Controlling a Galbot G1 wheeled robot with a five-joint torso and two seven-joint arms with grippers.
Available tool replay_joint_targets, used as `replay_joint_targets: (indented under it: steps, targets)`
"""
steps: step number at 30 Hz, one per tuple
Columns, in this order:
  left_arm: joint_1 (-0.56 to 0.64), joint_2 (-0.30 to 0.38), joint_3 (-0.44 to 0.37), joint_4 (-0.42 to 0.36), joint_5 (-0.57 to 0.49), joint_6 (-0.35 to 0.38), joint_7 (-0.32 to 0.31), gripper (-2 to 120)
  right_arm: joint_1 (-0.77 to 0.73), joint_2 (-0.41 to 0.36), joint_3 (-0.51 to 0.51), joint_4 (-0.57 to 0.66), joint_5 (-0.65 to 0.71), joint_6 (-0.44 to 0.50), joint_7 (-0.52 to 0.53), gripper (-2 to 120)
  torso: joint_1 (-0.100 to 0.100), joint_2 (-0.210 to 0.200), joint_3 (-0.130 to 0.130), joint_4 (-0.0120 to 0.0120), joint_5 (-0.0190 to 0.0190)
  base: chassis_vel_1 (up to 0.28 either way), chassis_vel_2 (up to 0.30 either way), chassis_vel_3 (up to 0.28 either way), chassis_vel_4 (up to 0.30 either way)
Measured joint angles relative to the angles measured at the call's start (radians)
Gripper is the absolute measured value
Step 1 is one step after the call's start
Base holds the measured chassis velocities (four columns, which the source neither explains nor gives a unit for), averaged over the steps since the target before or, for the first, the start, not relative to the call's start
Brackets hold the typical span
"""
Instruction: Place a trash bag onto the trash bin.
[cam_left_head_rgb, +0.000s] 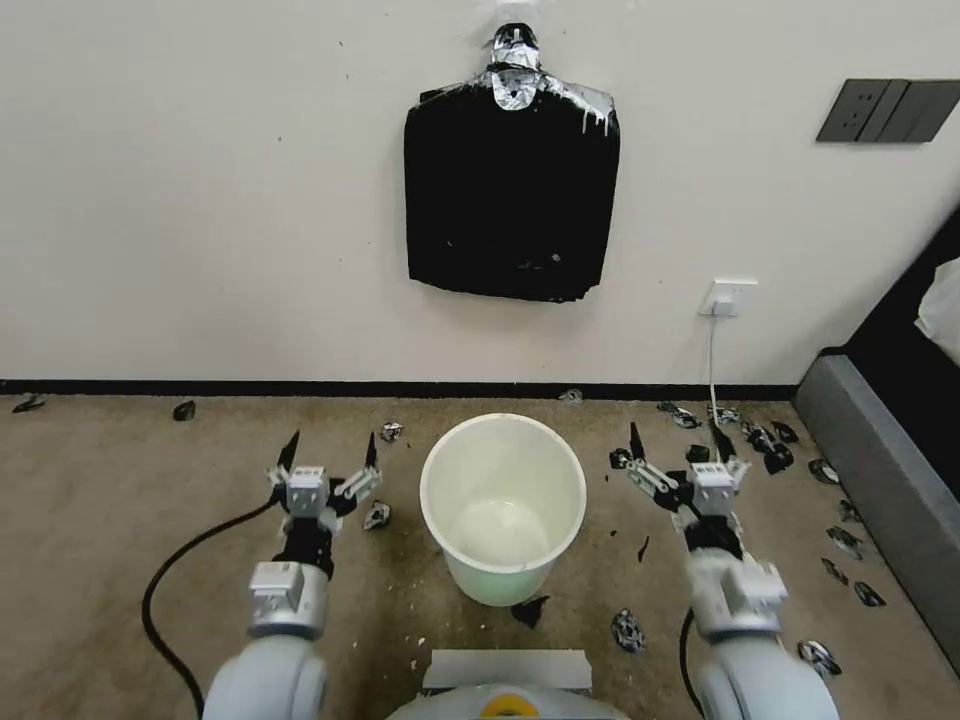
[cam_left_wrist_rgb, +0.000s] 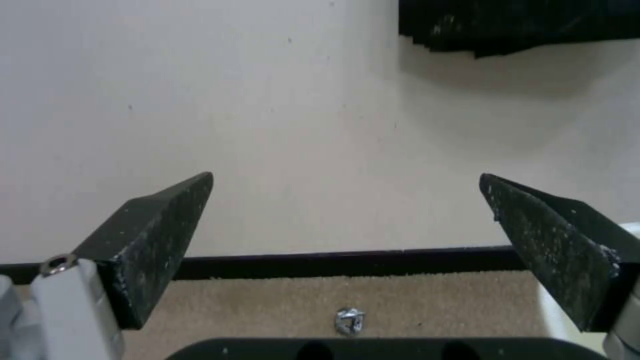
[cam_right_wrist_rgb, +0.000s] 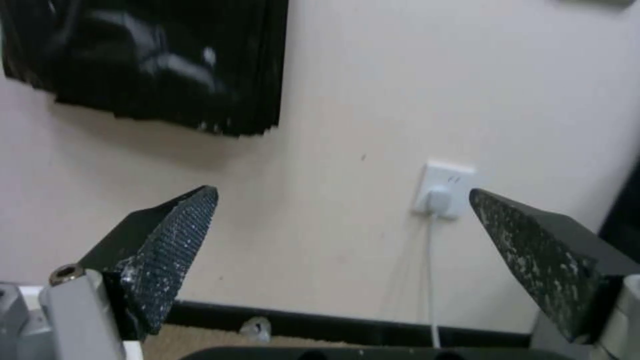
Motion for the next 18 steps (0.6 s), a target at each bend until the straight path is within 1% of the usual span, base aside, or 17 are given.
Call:
replay_joint_targets:
  steps: [1,2,3,4,5,7,8,9,10,11,12,14,16,17,18]
  targets:
    - [0.000,0.000,0.000,0.000,0.000,0.000,0.000,100,0.000,0.000,0.000,0.000,0.000,0.000,0.000,100,0.000,0.000,0.000,0.0000,0.0000,0.000,0.000,0.000,0.000]
    - [0.041,-0.008,0.001,-0.023,0.009,-0.035,-0.008,100,-0.037,-0.003,-0.014,0.036,-0.003,0.021,0.014,100,0.000,0.000,0.000,-0.0002,-0.0009,0.000,0.000,0.000,0.000]
    - [0.062,-0.012,0.002,-0.035,0.013,-0.052,-0.012,100,-0.044,-0.005,-0.023,0.042,0.009,0.026,0.014,100,0.000,0.000,0.000,0.0001,-0.0007,0.000,0.000,0.000,0.000]
    - [0.062,-0.012,0.002,-0.035,0.013,-0.052,-0.012,100,-0.044,-0.005,-0.023,0.042,0.009,0.026,0.014,100,0.000,0.000,0.000,0.0001,-0.0007,0.000,0.000,0.000,0.000]
    - [0.105,-0.020,0.001,-0.060,0.021,-0.087,-0.020,100,-0.052,-0.010,-0.032,0.044,0.027,0.030,0.013,100,0.000,0.000,0.000,0.0001,0.0002,0.000,0.000,0.000,0.000]
    - [0.124,-0.020,0.002,-0.063,0.022,-0.090,-0.020,100,-0.052,-0.012,-0.036,0.044,0.035,0.031,0.012,100,0.000,0.000,0.000,0.0005,0.0002,0.000,0.000,0.000,0.000]
    - [0.151,-0.024,0.001,-0.077,0.027,-0.109,-0.023,100,-0.052,-0.015,-0.039,0.040,0.050,0.031,0.012,100,0.000,0.000,0.000,0.0001,-0.0010,0.000,0.000,0.000,0.000]
    - [0.172,-0.029,0.002,-0.093,0.032,-0.131,-0.025,100,-0.050,-0.016,-0.041,0.037,0.059,0.031,0.011,100,0.000,0.000,0.000,0.0000,-0.0005,0.000,0.000,0.000,0.000]
    - [0.214,-0.037,0.002,-0.124,0.043,-0.173,-0.031,100,-0.047,-0.019,-0.043,0.032,0.074,0.029,0.011,100,0.000,0.000,0.000,0.0000,0.0002,0.000,0.000,0.000,0.000]
    - [0.214,-0.037,0.002,-0.124,0.043,-0.173,-0.031,100,-0.047,-0.019,-0.043,0.032,0.074,0.029,0.011,100,0.000,0.000,0.000,0.0000,0.0002,0.000,0.000,0.000,0.000]
    - [0.246,-0.044,0.003,-0.146,0.052,-0.206,-0.035,100,-0.044,-0.021,-0.043,0.028,0.081,0.028,0.011,100,0.000,0.000,0.000,0.0001,-0.0005,0.000,0.000,0.000,0.000]
    - [0.300,-0.055,0.004,-0.186,0.065,-0.261,-0.042,100,-0.034,-0.025,-0.044,0.019,0.094,0.027,0.009,100,0.000,0.000,0.000,0.0004,0.0006,0.000,0.000,0.000,0.000]
    - [0.304,-0.056,0.004,-0.190,0.066,-0.267,-0.042,100,-0.032,-0.026,-0.044,0.017,0.095,0.026,0.009,100,0.000,0.000,0.000,0.0004,0.0006,0.000,0.000,0.000,0.000]
    - [0.304,-0.059,0.003,-0.212,0.061,-0.297,-0.043,100,-0.020,-0.032,-0.044,0.005,0.112,0.026,0.008,100,0.000,0.000,0.000,0.0001,-0.0002,0.000,0.000,0.000,0.000]
    - [0.304,-0.059,0.003,-0.212,0.061,-0.297,-0.043,100,-0.020,-0.032,-0.044,0.005,0.112,0.026,0.008,100,0.000,0.000,0.000,0.0001,-0.0002,0.000,0.000,0.000,0.000]
